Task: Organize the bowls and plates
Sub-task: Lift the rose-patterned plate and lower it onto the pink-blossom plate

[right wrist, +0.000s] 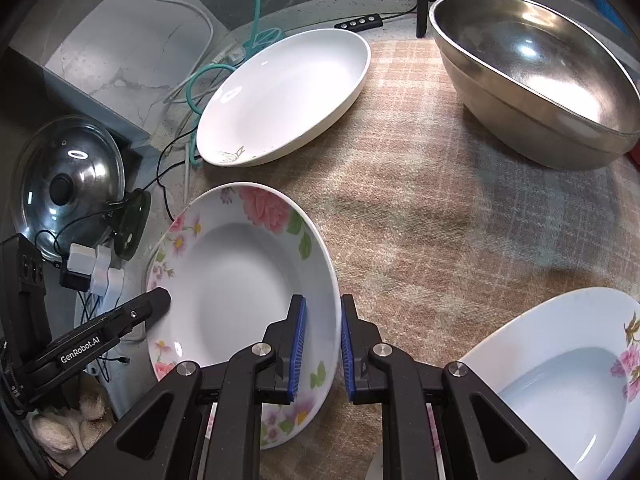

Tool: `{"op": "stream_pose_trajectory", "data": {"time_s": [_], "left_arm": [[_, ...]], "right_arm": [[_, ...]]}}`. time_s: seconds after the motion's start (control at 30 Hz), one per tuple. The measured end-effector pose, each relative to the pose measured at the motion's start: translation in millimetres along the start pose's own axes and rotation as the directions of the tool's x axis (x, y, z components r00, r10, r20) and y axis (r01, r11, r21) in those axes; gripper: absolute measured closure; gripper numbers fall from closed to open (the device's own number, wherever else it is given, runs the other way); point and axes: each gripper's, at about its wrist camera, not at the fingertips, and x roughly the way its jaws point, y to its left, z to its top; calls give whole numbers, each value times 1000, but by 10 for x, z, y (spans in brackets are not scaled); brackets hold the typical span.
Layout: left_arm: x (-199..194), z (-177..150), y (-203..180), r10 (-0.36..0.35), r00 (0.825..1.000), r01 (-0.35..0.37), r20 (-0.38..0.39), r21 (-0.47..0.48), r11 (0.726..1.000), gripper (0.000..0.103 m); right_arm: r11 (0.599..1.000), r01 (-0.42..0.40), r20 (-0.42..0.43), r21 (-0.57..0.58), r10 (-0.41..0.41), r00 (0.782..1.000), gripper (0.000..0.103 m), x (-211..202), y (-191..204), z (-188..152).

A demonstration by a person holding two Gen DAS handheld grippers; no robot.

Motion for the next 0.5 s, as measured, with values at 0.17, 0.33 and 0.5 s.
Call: {"op": "stream_pose_trajectory", "data": {"time_s": [0.17, 0.33, 0.5], "left_arm": [[-62, -4, -52, -2, 1000, 2, 13, 7, 1000, 88], [-148, 2, -153, -14, 1000, 13, 28, 30, 999, 88], [-217, -21, -333, -37, 999, 35, 37, 62, 997, 88]], "right_arm": [[1000, -1, 10, 7, 1, 1000, 88, -57, -13, -31], [1000, -14, 28, 26, 14, 1000, 88, -191, -58, -61], [999, -17, 55, 52, 14, 998, 88, -366, -139, -139]]}}
